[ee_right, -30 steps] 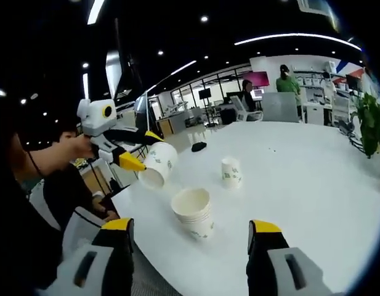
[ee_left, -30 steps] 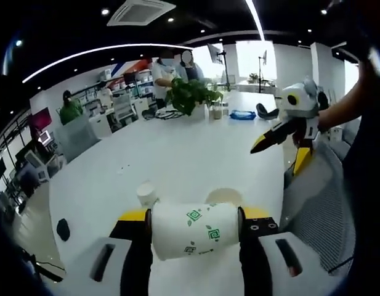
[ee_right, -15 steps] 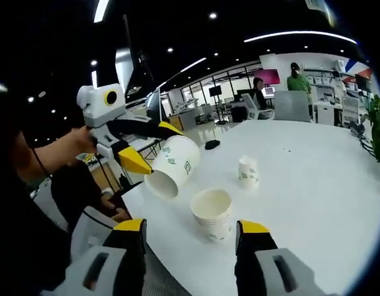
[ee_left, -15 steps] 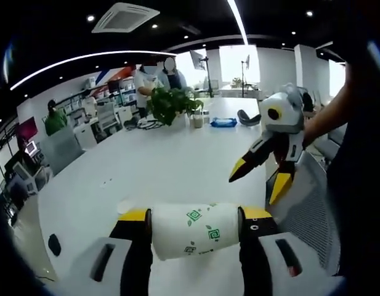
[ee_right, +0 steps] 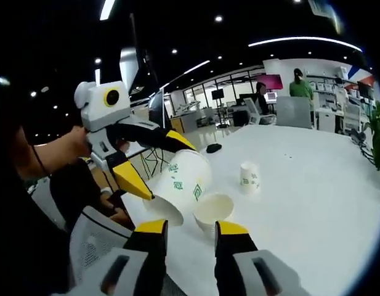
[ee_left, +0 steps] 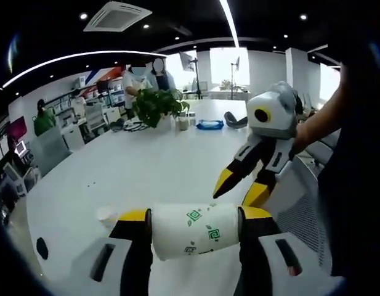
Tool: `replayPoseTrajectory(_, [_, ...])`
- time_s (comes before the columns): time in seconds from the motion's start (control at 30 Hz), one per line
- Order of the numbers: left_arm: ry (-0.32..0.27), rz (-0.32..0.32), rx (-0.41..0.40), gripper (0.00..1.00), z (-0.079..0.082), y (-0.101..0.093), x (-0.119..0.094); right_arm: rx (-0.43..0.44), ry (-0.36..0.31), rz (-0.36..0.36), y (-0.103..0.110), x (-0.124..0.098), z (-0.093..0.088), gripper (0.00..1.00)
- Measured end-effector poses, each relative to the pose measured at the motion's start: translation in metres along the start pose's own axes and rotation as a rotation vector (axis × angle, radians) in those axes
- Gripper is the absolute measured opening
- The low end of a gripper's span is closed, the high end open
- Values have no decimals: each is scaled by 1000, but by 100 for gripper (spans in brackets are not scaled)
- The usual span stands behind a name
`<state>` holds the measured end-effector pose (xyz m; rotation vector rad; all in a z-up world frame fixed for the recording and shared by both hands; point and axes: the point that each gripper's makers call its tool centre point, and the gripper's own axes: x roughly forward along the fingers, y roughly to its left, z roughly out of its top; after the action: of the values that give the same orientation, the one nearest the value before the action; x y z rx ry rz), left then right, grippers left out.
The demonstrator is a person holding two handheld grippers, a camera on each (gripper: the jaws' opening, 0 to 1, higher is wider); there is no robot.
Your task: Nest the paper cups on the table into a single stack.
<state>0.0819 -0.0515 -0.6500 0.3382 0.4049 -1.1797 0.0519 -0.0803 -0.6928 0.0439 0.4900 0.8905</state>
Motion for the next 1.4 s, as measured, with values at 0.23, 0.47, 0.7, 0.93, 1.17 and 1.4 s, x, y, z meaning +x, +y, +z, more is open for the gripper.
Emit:
replayPoseTrajectory(0.23, [8, 10, -30, 55, -1, -4, 7, -12, -7, -5, 1, 1, 2, 13])
replayPoseTrajectory(0.47, [20, 23, -48, 55, -3, -4, 11, -52, 7, -13, 1, 3, 0, 4])
replayPoseTrajectory(0.7, [32, 24, -72, 55, -6, -3, 13, -75, 19, -24, -1, 2, -3, 0])
replayPoseTrajectory(0.93, [33, -50, -150, 45, -5, -12, 12, -77, 23, -50, -10, -4, -7, 0])
replayPoseTrajectory(1.17, [32, -83, -145, 42, -8, -16, 12, -87, 15, -52, -11, -6, -6, 0])
replayPoseTrajectory(1.4, [33, -115, -171, 35, -12, -11, 1, -98, 17, -49, -10, -8, -6, 0])
